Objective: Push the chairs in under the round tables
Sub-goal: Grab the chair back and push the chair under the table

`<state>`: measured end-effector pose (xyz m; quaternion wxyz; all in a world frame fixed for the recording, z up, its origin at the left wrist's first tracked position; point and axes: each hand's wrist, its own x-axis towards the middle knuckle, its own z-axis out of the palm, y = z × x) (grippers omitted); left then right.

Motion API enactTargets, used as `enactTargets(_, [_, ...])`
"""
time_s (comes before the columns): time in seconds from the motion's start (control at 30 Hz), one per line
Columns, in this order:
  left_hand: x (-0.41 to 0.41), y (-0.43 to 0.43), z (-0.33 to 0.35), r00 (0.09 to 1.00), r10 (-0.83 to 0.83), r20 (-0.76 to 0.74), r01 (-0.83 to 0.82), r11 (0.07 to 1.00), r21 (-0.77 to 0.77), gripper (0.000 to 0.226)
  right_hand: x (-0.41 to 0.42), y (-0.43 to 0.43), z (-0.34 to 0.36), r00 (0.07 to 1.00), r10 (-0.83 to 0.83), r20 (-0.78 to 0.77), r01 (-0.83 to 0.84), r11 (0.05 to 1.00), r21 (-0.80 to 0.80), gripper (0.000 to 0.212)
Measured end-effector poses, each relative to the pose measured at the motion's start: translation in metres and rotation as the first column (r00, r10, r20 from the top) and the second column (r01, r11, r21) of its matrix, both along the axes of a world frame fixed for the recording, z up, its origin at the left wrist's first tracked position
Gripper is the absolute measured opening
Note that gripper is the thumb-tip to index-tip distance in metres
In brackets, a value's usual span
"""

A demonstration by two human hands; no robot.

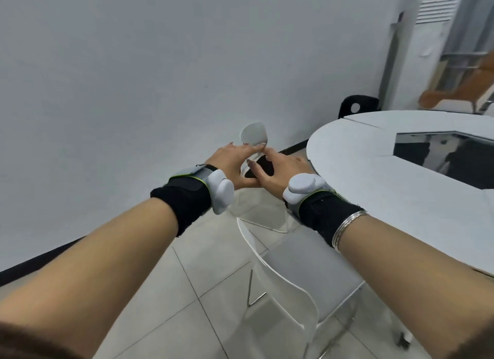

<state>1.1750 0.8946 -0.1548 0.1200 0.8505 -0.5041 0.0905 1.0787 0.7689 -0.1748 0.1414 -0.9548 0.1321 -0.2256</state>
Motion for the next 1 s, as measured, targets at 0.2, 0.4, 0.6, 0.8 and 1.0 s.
enactTargets(0.2, [0.047, -0.014, -0.041, 0.993, -0.111, -0.039, 0.114, 0.989, 0.095, 0.098, 0.027, -0.001, -0.041, 0.989, -0.12, -0.088, 0.121, 0.993, 0.006, 0.054])
enactTargets(0.4, [0.09, -0.033, -0.086, 0.97, -0.185, -0.157, 0.203, 0.974, 0.103, 0.094, 0.065, -0.008, -0.087, 0.968, -0.179, -0.175, 0.192, 0.979, 0.064, 0.061])
enactTargets(0.6, [0.126, -0.038, -0.132, 0.916, -0.245, -0.318, 0.309, 0.936, 0.169, 0.106, 0.088, 0.004, -0.129, 0.929, -0.249, -0.274, 0.281, 0.956, 0.082, 0.067])
enactTargets(0.8, [0.152, -0.04, -0.197, 0.797, -0.231, -0.558, 0.41, 0.885, 0.219, 0.117, 0.098, 0.021, -0.186, 0.843, -0.358, -0.401, 0.434, 0.894, 0.114, 0.07])
enactTargets(1.0, [0.175, -0.051, -0.263, 0.797, -0.207, -0.568, 0.486, 0.778, 0.399, 0.073, 0.104, 0.033, -0.249, 0.727, -0.422, -0.541, 0.57, 0.811, 0.134, 0.071])
